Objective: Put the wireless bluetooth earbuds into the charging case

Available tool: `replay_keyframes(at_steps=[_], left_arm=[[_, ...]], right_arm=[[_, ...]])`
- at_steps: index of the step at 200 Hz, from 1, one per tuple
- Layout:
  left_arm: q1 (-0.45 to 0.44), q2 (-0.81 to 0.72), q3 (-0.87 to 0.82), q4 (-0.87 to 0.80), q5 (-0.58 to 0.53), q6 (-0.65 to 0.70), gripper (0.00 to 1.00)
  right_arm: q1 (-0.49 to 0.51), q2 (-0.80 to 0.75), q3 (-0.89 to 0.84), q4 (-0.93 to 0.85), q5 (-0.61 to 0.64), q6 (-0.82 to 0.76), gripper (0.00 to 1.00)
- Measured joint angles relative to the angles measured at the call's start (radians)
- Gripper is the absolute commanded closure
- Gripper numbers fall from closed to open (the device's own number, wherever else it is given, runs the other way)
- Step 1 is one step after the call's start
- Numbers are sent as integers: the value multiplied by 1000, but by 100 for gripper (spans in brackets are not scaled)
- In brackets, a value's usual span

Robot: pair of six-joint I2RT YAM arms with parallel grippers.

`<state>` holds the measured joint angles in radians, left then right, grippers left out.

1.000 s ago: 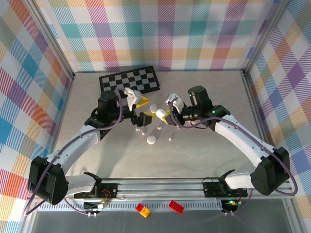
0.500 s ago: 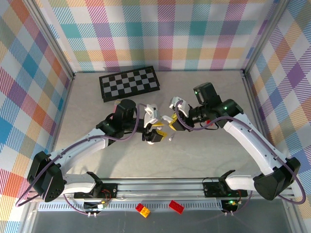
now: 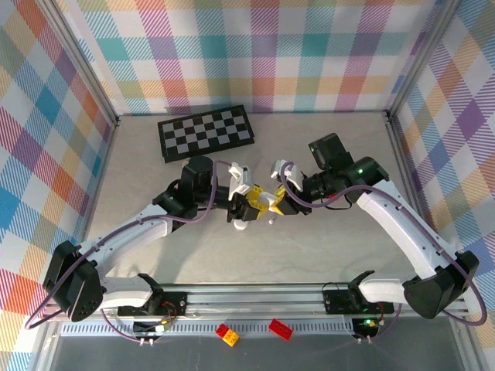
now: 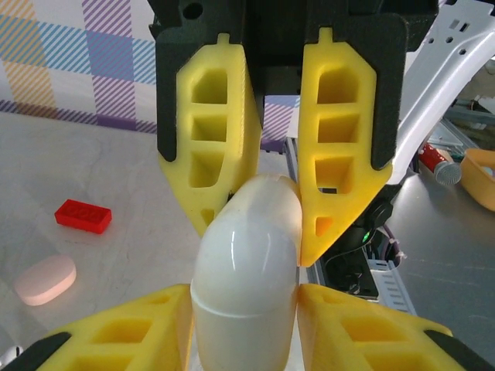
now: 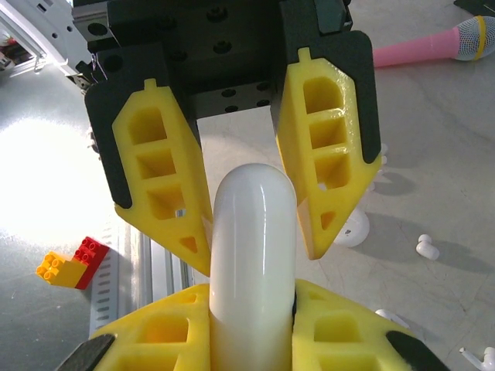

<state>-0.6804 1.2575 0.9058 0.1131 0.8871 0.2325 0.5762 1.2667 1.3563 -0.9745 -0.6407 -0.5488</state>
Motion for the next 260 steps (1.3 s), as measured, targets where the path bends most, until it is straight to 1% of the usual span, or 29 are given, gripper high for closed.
replay_keyframes(at_steps=[18, 32, 38, 89, 108, 138, 147, 155, 177, 185, 191, 195, 207, 219, 234, 260], left_arm=[[0, 0, 0, 2, 6, -7, 62], [0, 1, 0, 2, 10, -8, 68], [0, 2, 0, 2, 12, -7, 69], [0, 10, 1, 3, 26, -12, 69], [0, 14, 2, 2, 29, -11, 65], [-1, 17, 2, 2, 31, -12, 67], [-1, 17, 2, 2, 31, -12, 68], [-1, 17, 2, 1, 31, -13, 71], [-1, 17, 2, -4, 38, -18, 86], [-1, 17, 2, -5, 40, -16, 89], [-1, 17, 2, -5, 40, -18, 91], [-1, 17, 2, -6, 39, -22, 92], [-1, 17, 2, -5, 39, -23, 93], [0, 17, 2, -5, 39, -23, 95], [-3, 17, 2, 2, 31, -22, 96], [-4, 17, 2, 6, 2, -21, 97]], right_arm=[[0, 0, 0, 0, 0, -4, 100], [0, 1, 0, 0, 0, -6, 100], [0, 2, 0, 0, 1, -6, 100], [0, 3, 0, -7, 3, -13, 100], [0, 8, 0, -11, 3, -13, 100], [0, 15, 0, -11, 3, -13, 100], [0, 15, 0, -11, 3, -13, 100], [0, 15, 0, -11, 3, -14, 100], [0, 15, 0, -15, 4, -22, 100], [0, 15, 0, -15, 5, -21, 96], [0, 15, 0, -14, 6, -20, 92], [0, 14, 0, -13, 7, -18, 88], [0, 9, -5, -4, 15, -8, 82], [0, -7, -21, 17, 30, 9, 71], [2, -29, -42, 52, 46, 42, 68], [-15, -56, -55, 99, 78, 104, 59]])
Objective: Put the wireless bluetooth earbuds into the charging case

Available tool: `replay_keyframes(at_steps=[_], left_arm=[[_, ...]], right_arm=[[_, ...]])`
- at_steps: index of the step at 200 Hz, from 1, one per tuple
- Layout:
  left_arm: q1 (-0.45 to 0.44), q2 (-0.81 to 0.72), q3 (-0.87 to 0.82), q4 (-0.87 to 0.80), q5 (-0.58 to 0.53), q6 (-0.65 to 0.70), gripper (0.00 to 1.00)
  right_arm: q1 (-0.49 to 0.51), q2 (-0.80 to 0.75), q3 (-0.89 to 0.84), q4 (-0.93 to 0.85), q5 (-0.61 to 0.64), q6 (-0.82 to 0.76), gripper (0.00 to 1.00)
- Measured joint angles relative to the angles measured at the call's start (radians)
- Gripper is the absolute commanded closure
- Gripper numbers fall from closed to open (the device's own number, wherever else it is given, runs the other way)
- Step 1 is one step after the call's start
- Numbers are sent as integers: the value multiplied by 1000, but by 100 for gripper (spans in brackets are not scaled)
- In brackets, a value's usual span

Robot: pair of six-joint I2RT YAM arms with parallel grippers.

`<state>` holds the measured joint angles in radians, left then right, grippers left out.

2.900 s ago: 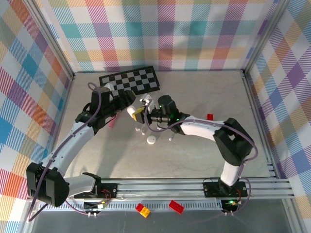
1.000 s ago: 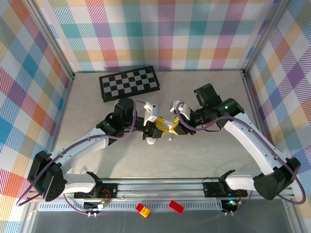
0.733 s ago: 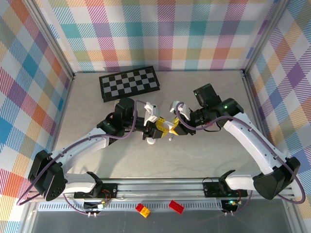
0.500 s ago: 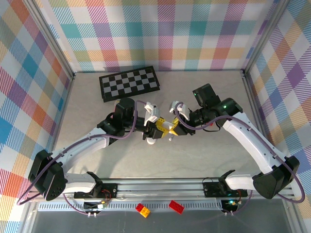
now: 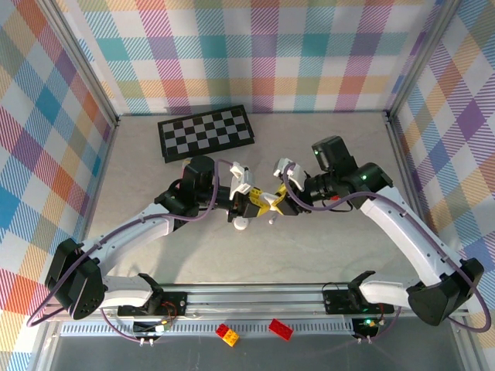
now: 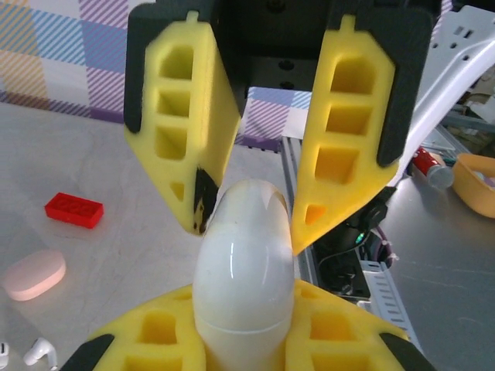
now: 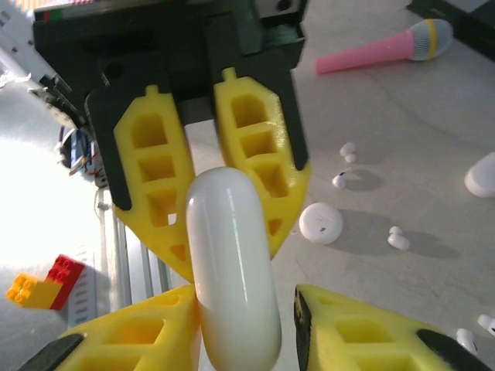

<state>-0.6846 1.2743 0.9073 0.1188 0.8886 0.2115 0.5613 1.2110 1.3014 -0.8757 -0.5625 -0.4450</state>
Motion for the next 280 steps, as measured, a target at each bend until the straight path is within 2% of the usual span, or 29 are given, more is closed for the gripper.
replay_keyframes(at_steps=[54, 79, 116, 152, 182, 208, 230, 256, 280], left_arm=[[-1, -5, -30, 17, -15, 32, 98], [-1, -7, -54, 27, -22, 53, 96], [0, -14, -116, 97, -97, 66, 96], [10, -64, -240, 226, -204, 10, 96], [22, -134, -343, 343, -281, -71, 96], [49, -184, -384, 416, -332, -137, 96], [66, -209, -396, 452, -357, -169, 96], [72, -217, -396, 472, -365, -187, 96], [73, -216, -396, 485, -363, -192, 96]], right_arm=[[-32, -31, -6, 91, 56, 87, 45], [-39, -49, -27, 126, 56, 105, 33], [-49, -134, -112, 222, 43, 168, 21], [-111, -226, -260, 406, 130, 408, 25], [-164, -196, -358, 494, 257, 644, 27], [-166, -106, -420, 520, 328, 791, 29], [-166, 5, -430, 525, 365, 866, 36], [-166, 125, -430, 551, 372, 950, 42], [-166, 231, -430, 600, 370, 1004, 42]])
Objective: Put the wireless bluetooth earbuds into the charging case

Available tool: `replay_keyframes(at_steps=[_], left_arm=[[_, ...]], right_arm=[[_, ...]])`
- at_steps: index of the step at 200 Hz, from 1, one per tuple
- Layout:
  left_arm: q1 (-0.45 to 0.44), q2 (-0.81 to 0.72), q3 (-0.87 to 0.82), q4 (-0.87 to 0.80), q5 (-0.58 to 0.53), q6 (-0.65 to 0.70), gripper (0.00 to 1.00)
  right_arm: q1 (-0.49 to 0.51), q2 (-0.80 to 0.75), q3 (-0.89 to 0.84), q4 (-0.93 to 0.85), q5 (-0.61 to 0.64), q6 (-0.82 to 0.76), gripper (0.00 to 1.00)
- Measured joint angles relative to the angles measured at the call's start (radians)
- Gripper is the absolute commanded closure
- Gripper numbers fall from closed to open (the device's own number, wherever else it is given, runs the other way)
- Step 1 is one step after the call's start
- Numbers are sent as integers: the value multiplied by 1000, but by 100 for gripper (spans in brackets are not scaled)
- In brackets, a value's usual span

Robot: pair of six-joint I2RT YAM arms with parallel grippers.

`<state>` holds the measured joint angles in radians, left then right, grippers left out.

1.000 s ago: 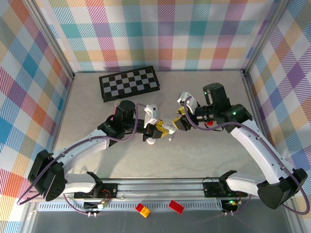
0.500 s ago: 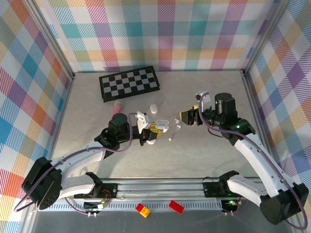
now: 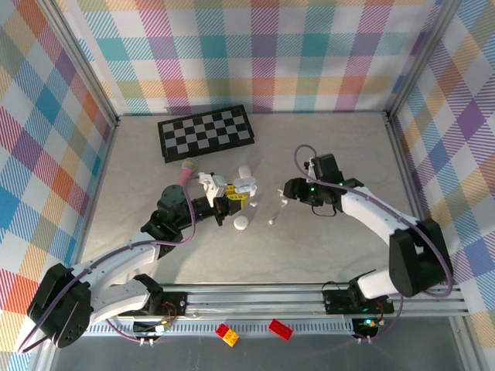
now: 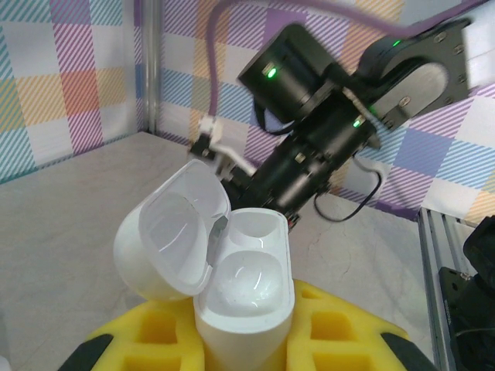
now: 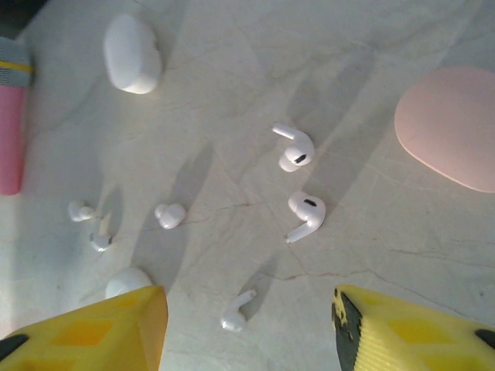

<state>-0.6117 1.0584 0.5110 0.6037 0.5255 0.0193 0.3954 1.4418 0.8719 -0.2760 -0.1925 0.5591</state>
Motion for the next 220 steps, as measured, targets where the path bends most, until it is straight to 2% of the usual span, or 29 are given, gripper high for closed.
replay_keyframes(at_steps=[46, 84, 155, 220], left_arm=[[0, 24, 0, 27, 16, -1, 96], [0, 26, 0, 27, 19, 0, 96], [0, 29, 0, 26, 23, 10, 96], [0, 41, 0, 26, 31, 11, 96]], right_arm=[[0, 217, 92, 32, -10, 29, 42], [0, 329, 183, 63, -25, 42, 42], [3, 408, 222, 67, -56, 70, 42], [4, 467, 292, 68, -82, 77, 49]])
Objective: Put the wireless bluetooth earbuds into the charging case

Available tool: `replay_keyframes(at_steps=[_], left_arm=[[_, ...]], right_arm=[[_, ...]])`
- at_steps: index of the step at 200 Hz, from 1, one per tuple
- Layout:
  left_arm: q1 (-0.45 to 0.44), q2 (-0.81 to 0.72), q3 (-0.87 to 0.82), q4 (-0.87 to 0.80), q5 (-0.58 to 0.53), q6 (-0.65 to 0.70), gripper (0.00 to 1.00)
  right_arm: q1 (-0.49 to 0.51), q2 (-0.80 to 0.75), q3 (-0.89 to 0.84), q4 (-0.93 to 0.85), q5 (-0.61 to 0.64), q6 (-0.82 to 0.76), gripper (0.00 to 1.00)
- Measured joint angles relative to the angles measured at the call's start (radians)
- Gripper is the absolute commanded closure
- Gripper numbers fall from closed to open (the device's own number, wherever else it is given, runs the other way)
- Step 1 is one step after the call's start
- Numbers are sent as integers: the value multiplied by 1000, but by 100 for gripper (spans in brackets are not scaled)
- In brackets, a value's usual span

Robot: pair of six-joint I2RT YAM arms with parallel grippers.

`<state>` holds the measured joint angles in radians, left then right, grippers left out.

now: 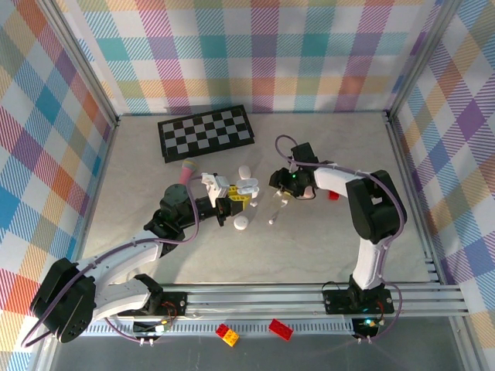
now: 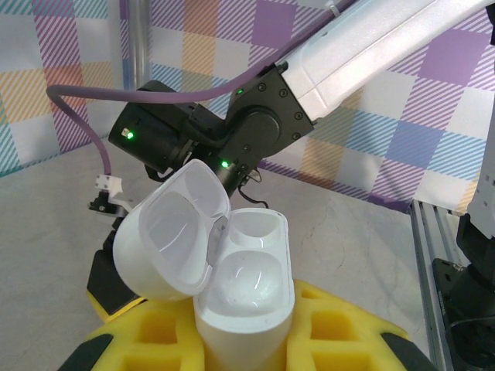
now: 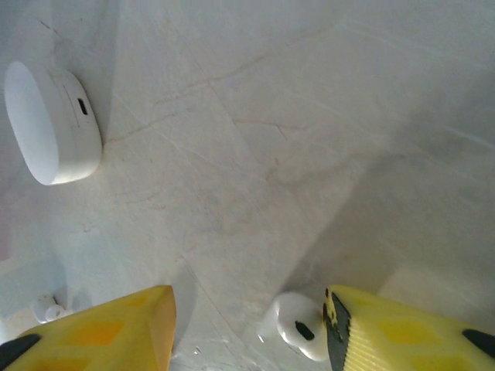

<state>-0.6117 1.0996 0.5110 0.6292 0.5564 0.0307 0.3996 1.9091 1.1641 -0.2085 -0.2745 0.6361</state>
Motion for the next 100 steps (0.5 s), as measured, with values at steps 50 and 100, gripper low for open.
replay_keyframes(at_steps=[50, 100], left_arm=[[0, 0, 0, -1, 0, 5, 96], [0, 0, 0, -1, 0, 11, 96]], right_arm=[[0, 33, 53, -8, -9, -34, 47], [0, 31, 90, -94, 6, -232, 46]])
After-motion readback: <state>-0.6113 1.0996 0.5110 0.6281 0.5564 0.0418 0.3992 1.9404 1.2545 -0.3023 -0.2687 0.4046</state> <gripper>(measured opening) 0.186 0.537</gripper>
